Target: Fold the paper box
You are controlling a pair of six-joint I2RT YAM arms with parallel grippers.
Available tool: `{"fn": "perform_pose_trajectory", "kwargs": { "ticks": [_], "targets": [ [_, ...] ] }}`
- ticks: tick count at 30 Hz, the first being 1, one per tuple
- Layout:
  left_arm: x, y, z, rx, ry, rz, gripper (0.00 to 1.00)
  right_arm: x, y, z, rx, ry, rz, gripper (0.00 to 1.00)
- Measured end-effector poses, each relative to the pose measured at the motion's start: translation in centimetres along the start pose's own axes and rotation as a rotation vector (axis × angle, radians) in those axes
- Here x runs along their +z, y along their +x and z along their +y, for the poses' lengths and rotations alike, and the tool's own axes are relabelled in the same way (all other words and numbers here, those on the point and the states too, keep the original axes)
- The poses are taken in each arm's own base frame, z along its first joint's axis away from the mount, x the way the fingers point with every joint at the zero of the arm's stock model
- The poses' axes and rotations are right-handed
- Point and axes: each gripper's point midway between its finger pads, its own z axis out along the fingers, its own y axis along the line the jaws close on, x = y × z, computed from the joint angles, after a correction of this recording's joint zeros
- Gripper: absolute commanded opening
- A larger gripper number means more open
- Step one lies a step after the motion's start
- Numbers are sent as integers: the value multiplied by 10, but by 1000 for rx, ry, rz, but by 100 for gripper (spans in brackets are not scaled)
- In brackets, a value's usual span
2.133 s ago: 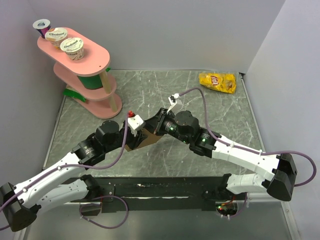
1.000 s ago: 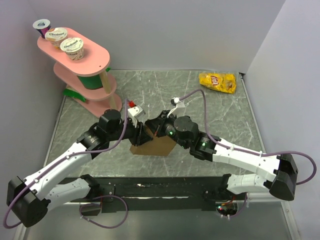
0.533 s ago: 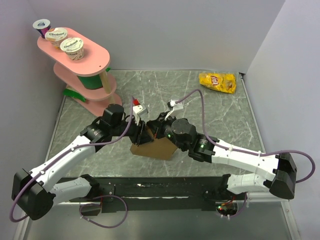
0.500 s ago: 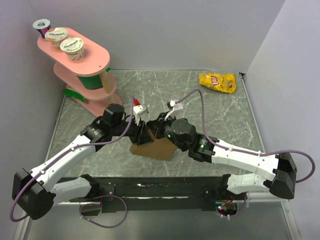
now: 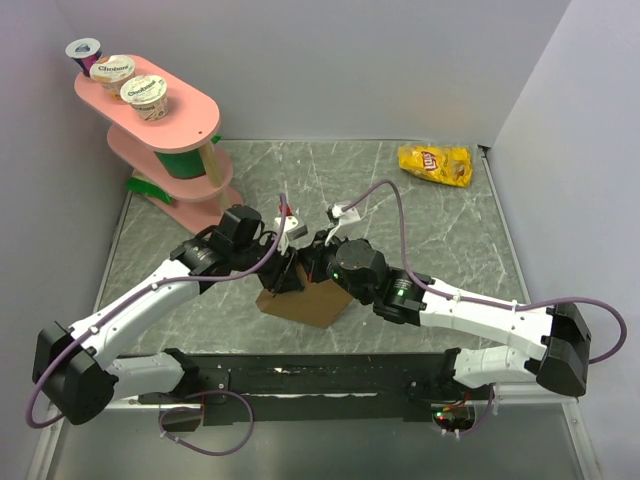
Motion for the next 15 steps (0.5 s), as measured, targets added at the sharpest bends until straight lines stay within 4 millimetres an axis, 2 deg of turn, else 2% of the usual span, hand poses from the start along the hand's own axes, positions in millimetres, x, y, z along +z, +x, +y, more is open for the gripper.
{"fn": "perform_pose_trajectory", "kwargs": {
  "ticks": [4, 13, 15],
  "targets": [
    [5, 8, 3, -14, -11, 37, 1, 1, 9, -5, -11, 18, 28, 0],
    [10, 9, 2, -15, -19, 59, 1, 2, 11, -10, -3, 38, 36, 2],
    [10, 8, 2, -14, -22, 56, 1, 2, 10, -11, 22, 35, 39, 14]
  ]
}}
